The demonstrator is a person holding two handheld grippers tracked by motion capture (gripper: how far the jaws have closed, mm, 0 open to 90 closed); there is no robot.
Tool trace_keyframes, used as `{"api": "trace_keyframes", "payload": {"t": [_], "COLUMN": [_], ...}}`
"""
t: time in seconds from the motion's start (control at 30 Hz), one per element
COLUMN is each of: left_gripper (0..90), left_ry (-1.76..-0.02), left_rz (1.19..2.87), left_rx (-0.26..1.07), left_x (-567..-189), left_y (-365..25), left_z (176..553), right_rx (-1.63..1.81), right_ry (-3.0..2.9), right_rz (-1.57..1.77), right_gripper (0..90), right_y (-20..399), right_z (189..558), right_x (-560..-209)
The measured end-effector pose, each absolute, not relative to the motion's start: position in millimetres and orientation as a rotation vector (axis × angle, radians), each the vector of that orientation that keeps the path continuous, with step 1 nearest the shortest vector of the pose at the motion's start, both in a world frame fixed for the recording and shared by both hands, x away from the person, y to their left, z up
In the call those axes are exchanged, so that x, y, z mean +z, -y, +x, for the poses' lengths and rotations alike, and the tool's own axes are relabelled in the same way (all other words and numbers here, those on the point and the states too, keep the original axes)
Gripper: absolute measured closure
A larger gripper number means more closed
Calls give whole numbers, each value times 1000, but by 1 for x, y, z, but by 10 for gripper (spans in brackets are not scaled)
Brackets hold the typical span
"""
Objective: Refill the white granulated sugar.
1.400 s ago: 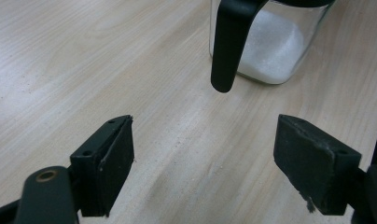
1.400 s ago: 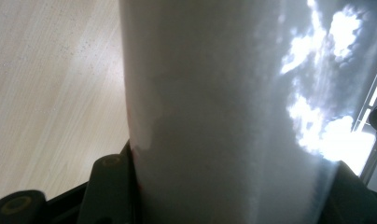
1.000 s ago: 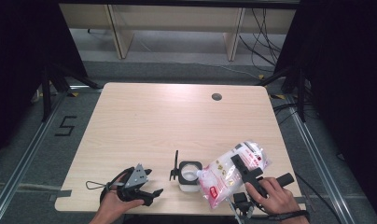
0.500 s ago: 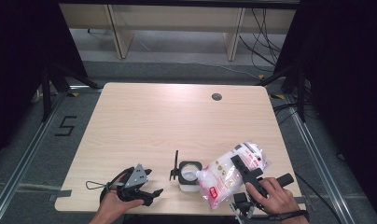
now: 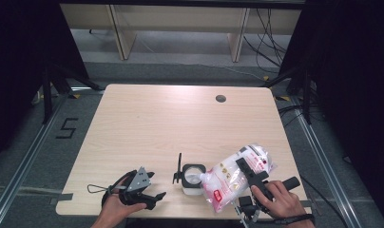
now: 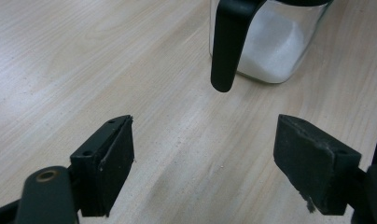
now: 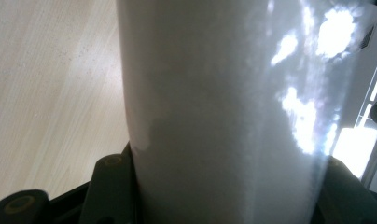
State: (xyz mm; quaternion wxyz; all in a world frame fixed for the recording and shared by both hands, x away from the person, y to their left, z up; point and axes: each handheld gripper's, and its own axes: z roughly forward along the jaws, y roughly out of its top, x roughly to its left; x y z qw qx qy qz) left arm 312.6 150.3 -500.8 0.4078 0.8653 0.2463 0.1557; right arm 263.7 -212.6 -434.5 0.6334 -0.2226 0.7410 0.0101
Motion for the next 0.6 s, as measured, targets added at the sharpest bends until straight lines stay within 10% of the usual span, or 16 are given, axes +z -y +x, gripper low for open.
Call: {"api": "trace_keyframes", "payload": {"t": [0.6], "left_gripper": [198], "left_ry": [-652], "left_rz": [2170], "left_rx": [346], "left_x": [-501], "left_y": [-150], "left_z": [311], "right_rx": [9], "right_ry": [-1678], "right_rz": [-528], "right_gripper": [494], "right_y": [212], "right_z": [264], "right_x": [-431]}}
